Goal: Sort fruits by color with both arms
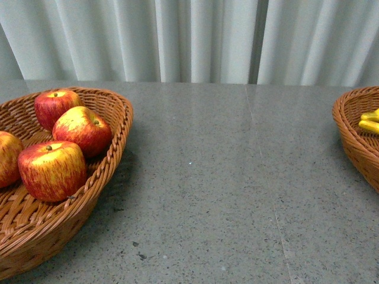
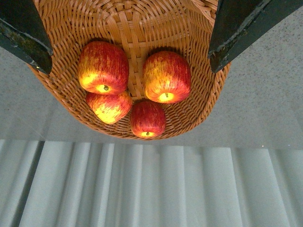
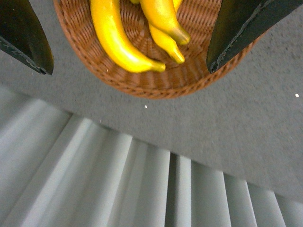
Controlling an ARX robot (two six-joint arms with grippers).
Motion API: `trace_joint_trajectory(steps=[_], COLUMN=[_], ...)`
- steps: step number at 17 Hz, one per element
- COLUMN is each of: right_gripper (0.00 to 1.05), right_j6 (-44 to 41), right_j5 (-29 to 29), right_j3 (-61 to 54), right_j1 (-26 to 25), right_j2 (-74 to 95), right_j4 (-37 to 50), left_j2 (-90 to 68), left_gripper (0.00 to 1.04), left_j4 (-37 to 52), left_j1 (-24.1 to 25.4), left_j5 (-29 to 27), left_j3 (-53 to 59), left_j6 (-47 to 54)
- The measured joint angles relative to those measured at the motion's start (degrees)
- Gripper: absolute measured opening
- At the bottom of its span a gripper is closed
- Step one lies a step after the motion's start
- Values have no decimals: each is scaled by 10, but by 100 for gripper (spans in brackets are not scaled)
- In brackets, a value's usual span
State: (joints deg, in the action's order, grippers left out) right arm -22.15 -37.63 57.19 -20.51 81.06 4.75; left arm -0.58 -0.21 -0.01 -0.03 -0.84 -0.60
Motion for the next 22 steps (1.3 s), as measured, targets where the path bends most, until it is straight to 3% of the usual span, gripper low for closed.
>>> trace_joint_trajectory(steps=[5, 6, 7, 8, 10, 12, 13, 15, 16, 17, 22], right_gripper=[97, 84, 71, 58, 34, 8, 2, 2, 2, 2, 2], right_j6=[108, 150, 182, 198, 211, 213, 214, 214, 216, 215, 216], right_j5=[-20, 98, 182, 229, 241, 271, 283, 323, 367, 364, 376], right_j3=[-106, -165, -228, -289, -400, -441, -458, -489, -499, -507, -536], right_j1=[26, 54, 67, 66, 68, 103, 117, 146, 196, 209, 205], right_j2=[-160, -225, -308, -390, -527, -575, -588, -619, -633, -644, -687], right_j4=[68, 117, 99, 70, 50, 61, 62, 58, 56, 54, 39], left_j2=[0, 0, 0, 0, 0, 0, 0, 0, 0, 0, 0], left_gripper=[98, 98, 98, 98, 98, 98, 98, 98, 98, 98, 98], left_j4=[0, 0, 0, 0, 0, 0, 0, 0, 0, 0, 0], left_j1=[0, 0, 0, 0, 0, 0, 0, 0, 0, 0, 0], left_j5=[0, 0, 0, 0, 0, 0, 0, 0, 0, 0, 0], left_j3=[0, 0, 0, 0, 0, 0, 0, 0, 0, 0, 0], left_j6=[0, 0, 0, 0, 0, 0, 0, 0, 0, 0, 0])
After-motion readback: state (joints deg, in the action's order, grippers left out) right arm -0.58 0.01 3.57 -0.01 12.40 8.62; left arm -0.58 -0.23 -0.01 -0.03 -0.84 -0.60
